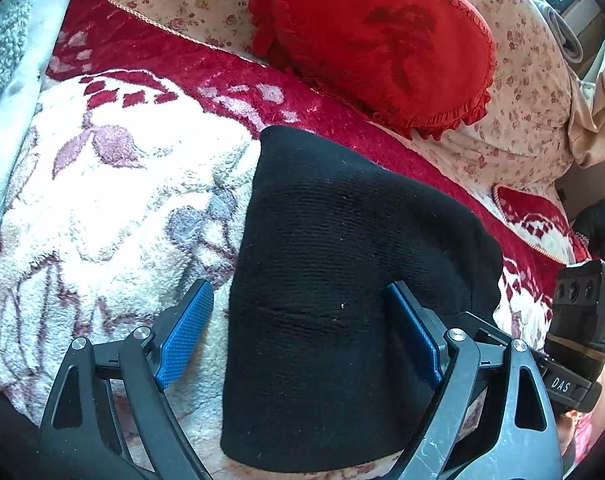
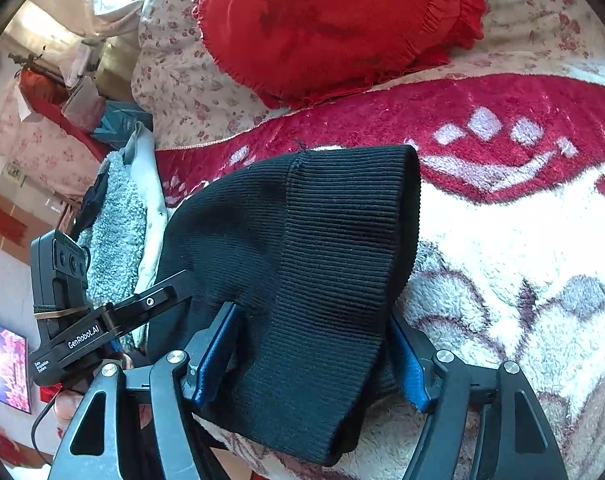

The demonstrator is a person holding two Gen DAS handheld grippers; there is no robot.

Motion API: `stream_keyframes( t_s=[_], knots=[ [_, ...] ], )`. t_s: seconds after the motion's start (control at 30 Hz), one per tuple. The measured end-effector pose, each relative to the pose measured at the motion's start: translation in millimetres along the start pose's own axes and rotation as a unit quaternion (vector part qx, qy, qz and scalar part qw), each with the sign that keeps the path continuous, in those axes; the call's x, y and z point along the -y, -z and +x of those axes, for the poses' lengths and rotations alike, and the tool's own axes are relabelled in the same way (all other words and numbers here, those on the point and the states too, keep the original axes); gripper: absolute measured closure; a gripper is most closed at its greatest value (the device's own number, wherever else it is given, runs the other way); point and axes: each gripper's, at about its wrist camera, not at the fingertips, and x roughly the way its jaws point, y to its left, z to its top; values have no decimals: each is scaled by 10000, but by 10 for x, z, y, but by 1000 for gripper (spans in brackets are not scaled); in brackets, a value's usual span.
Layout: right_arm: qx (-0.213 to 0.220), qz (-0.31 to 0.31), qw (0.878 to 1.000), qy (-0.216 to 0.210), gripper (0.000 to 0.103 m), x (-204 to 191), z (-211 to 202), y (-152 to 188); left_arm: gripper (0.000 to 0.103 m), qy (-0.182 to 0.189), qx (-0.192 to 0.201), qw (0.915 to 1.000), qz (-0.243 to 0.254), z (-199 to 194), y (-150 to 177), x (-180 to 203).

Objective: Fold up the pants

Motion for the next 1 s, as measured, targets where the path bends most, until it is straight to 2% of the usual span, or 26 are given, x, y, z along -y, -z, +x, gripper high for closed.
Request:
stream_keyframes(
  t_s=[0.03, 0.17, 0.23, 0.33, 0.5, 0.6, 0.7, 0.77, 0.8, 0.83, 0.87, 0.93, 1.0],
  knots=[
    [31, -4, 10000, 26, 36, -9, -2, 7, 15, 2, 40, 10000, 28, 2, 11, 13],
    [92, -377, 9989, 272, 52, -111, -27, 17, 39, 110, 105, 9997, 198, -19, 37, 96],
    [138, -518, 9979, 365, 60, -177, -64, 9, 48, 173, 130, 9996, 185, -73, 18, 111],
    [265, -810, 9953, 452, 63, -324, -153, -37, 56, 263, 243, 9991, 233, -202, -82, 133],
    [582, -1004, 9926, 351, 64, -499, -259, -289, 56, 116, 676, 9964, 495, -397, -412, 266],
    [737, -1031, 9912, 387, 64, -551, -233, -499, 56, 24, 692, 9962, 530, -318, -618, 297],
    [767, -888, 9922, 426, 63, -492, -103, -664, 56, -85, 578, 9971, 489, -119, -754, 261],
    [662, -723, 9939, 501, 62, -359, 58, -768, 56, -248, 318, 9983, 431, 144, -814, 209],
    [569, -684, 9944, 577, 62, -295, 138, -808, 54, -366, 187, 9984, 381, 256, -811, 164],
    [437, -639, 9942, 747, 62, -219, 238, -838, 48, -367, 168, 9987, 321, 306, -805, 125],
    [309, -596, 9939, 874, 57, -140, 313, -854, 44, -300, 208, 9990, 256, 319, -792, 83],
    [319, -368, 9969, 614, 57, -27, 274, -853, 41, -206, 173, 9995, 162, 296, -806, 26],
    [327, -311, 9971, 615, 57, 8, 164, -835, 39, -196, 100, 9997, 120, 268, -828, -2]
  ],
)
